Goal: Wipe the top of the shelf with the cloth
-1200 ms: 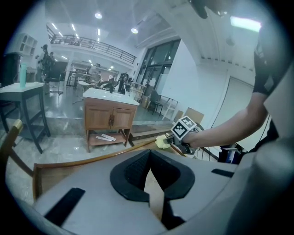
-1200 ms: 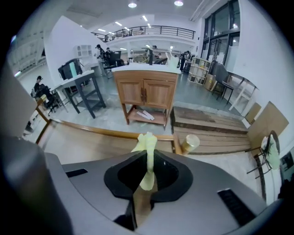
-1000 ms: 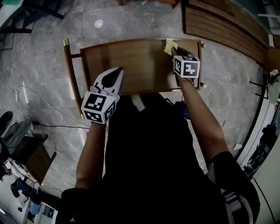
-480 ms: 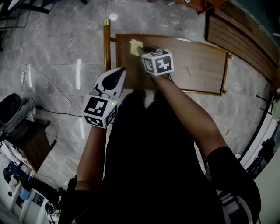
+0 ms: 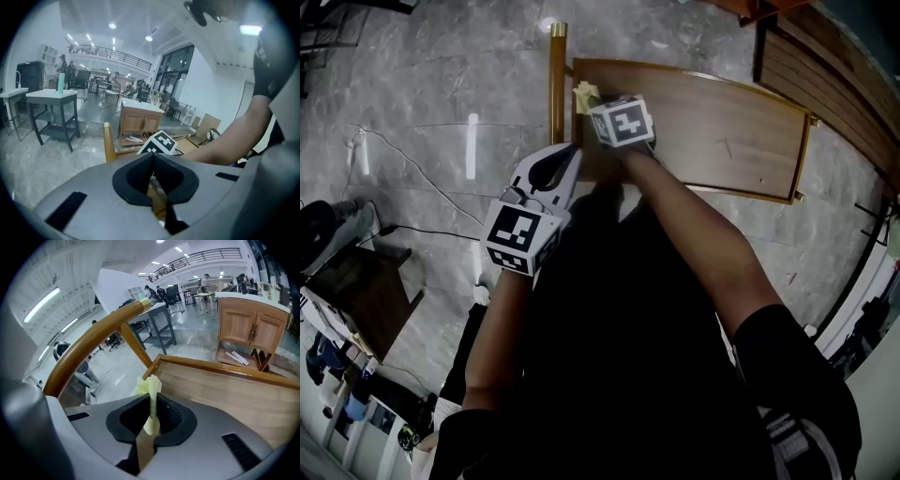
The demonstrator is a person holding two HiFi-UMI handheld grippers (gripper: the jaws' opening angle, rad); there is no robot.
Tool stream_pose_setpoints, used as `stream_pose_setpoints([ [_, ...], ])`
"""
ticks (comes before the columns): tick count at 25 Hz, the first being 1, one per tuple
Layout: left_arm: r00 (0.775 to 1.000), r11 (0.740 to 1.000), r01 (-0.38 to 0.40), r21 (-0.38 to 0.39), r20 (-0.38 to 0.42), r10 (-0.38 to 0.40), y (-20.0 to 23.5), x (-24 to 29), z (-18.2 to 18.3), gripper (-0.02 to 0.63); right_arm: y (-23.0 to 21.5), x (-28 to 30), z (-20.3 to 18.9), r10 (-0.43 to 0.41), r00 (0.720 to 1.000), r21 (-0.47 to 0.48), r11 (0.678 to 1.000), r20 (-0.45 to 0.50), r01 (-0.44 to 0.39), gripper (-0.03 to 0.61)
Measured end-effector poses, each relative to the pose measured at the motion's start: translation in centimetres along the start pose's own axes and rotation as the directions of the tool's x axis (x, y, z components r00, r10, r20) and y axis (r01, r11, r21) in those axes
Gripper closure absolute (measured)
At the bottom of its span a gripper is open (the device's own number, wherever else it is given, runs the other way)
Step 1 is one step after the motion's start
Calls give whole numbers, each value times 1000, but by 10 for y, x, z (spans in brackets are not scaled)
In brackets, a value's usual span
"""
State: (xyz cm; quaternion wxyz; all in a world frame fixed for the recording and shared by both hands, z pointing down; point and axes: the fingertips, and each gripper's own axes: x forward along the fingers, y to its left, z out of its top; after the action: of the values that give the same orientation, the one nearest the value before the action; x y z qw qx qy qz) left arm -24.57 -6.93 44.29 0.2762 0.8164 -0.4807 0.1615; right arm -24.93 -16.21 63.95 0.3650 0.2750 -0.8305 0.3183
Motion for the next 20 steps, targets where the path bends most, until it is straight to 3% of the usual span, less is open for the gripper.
stream_pose_setpoints([
  [6,1000,1000,21,-10,-13,-21,-7,8,-5,603,-7,2,-3,-17,1000,-107,994,-26,14,537],
  [12,1000,999,26,-24,-12,-26,-18,23,0,604,-30,-9,-15,-41,999,-113,993,-36,37,537],
  [20,999,999,38,-29,-4,-38,-48,59,9,604,-95,-50,-34,-108,993,-113,988,-52,101,537],
])
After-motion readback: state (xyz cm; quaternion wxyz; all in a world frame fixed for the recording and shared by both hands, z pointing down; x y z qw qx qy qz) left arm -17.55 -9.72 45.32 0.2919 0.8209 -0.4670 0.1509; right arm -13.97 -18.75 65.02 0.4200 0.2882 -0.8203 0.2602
